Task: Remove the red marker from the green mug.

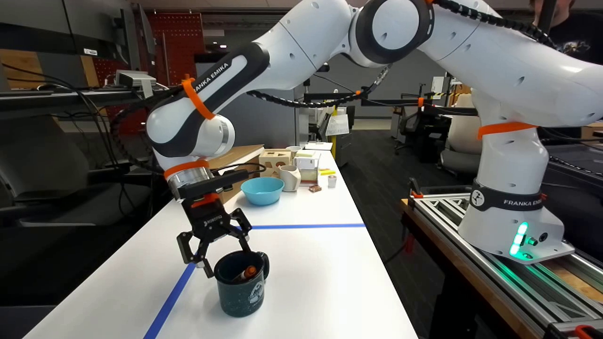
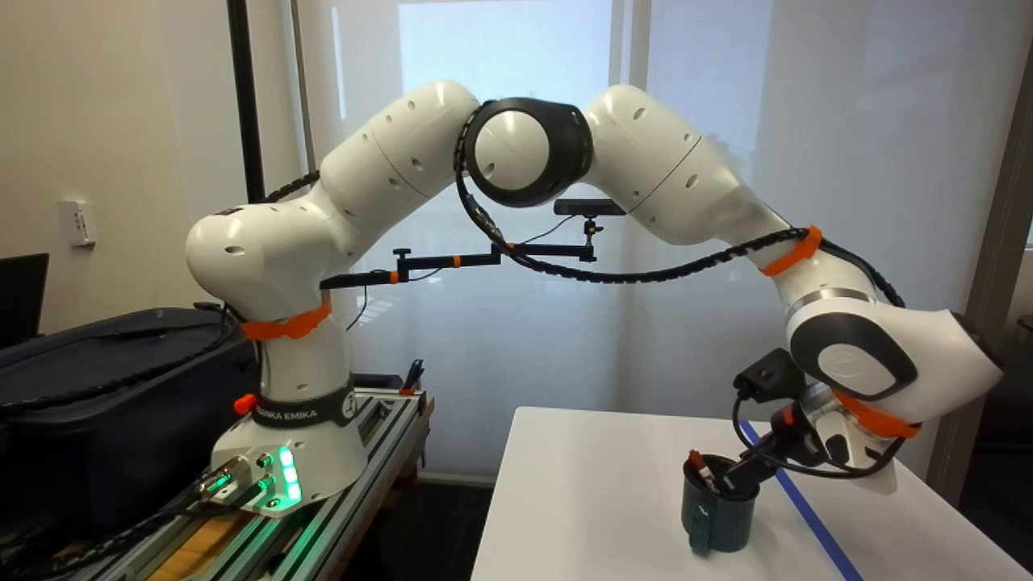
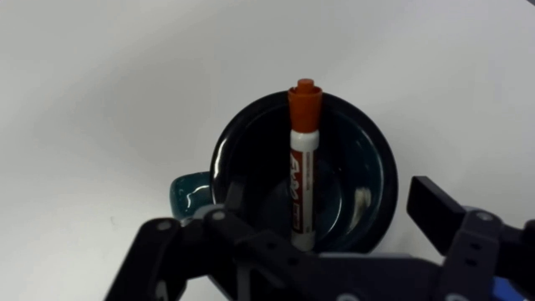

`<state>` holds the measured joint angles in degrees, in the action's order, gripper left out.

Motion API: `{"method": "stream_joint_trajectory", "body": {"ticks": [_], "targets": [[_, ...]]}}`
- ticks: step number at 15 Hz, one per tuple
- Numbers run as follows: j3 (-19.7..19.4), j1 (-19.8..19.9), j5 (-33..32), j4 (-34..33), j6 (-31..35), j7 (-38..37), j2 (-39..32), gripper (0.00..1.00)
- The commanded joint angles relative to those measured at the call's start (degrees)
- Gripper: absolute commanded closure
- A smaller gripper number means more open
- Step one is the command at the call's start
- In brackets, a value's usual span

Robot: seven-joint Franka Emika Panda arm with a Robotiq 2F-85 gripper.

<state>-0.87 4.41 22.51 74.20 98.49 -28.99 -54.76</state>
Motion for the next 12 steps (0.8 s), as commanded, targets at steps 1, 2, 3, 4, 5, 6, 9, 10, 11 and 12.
{"method": "stream_joint_trajectory", "body": {"ticks": [1, 2, 3, 4, 5, 6, 9, 10, 11, 12], "targets": [[0.8, 0.4, 1.6, -3.7, -1.4, 0.8, -2.3, 0.34], [0.9, 0.4, 1.7, -4.0, -1.5, 0.7, -2.4, 0.42], [1.1, 0.4, 1.9, -4.0, -1.4, 0.8, -2.5, 0.51], [1.2, 0.4, 2.1, -4.2, -1.3, 0.8, -2.6, 0.58], [1.3, 0.4, 2.2, -4.4, -1.4, 0.7, -2.7, 0.67], [1.4, 0.4, 2.3, -4.6, -1.3, 0.7, -2.8, 0.58], [1.5, 0.5, 2.4, -4.6, -1.5, 0.7, -3.0, 0.55], [1.5, 0.5, 2.4, -4.6, -1.5, 0.6, -3.1, 0.56], [1.5, 0.6, 2.4, -4.6, -1.4, 0.6, -3.1, 0.53], [1.6, 0.6, 2.6, -4.7, -1.7, 0.7, -3.1, 0.55]]}}
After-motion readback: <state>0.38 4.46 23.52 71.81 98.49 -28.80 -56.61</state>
